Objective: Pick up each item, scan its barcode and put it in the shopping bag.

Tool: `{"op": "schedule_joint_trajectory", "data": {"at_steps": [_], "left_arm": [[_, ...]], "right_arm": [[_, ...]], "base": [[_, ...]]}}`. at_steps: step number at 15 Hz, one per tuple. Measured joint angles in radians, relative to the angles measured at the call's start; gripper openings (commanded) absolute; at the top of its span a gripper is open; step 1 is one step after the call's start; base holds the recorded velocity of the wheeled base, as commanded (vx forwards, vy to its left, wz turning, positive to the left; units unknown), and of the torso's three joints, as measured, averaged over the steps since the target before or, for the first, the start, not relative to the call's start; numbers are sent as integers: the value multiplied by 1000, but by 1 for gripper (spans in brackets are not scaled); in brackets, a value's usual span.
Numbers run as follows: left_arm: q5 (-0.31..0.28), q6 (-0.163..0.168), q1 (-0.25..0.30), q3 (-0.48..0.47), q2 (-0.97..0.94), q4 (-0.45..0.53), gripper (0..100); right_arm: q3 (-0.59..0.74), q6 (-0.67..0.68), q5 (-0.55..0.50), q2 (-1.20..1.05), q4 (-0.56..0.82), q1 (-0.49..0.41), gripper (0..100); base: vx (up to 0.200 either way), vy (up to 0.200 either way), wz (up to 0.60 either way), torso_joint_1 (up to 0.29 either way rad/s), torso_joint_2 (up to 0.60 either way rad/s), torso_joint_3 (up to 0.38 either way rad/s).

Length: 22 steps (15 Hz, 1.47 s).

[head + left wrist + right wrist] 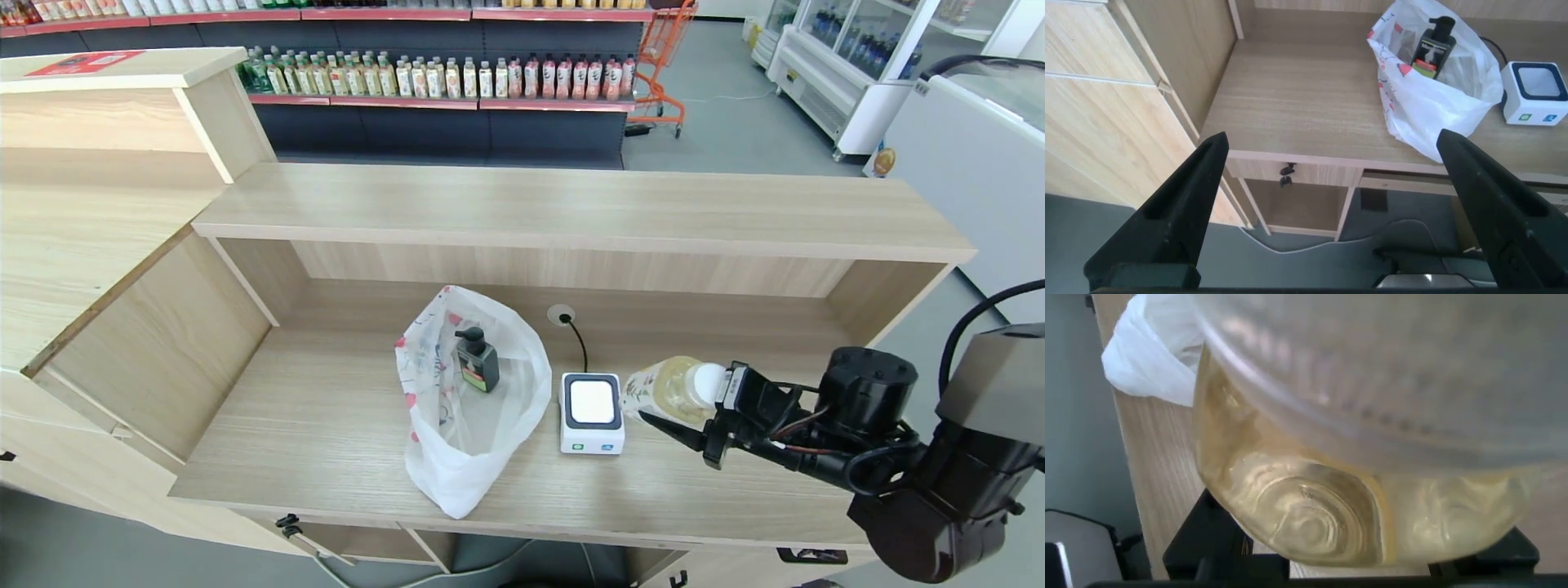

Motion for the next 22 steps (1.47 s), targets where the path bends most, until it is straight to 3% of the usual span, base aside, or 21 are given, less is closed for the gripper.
{"op": "schedule_joint_trajectory", "data": {"at_steps": [15, 22], "left_arm": [[0, -1, 0, 0, 0, 0, 100], [0, -1, 0, 0, 0, 0, 100]], "right_arm": [[-270, -77, 330, 204, -1, -47, 0], [-321, -117, 373, 301, 0, -54, 0]], "base": [[0, 0, 0, 0, 0, 0], [0, 0, 0, 0, 0, 0]]}}
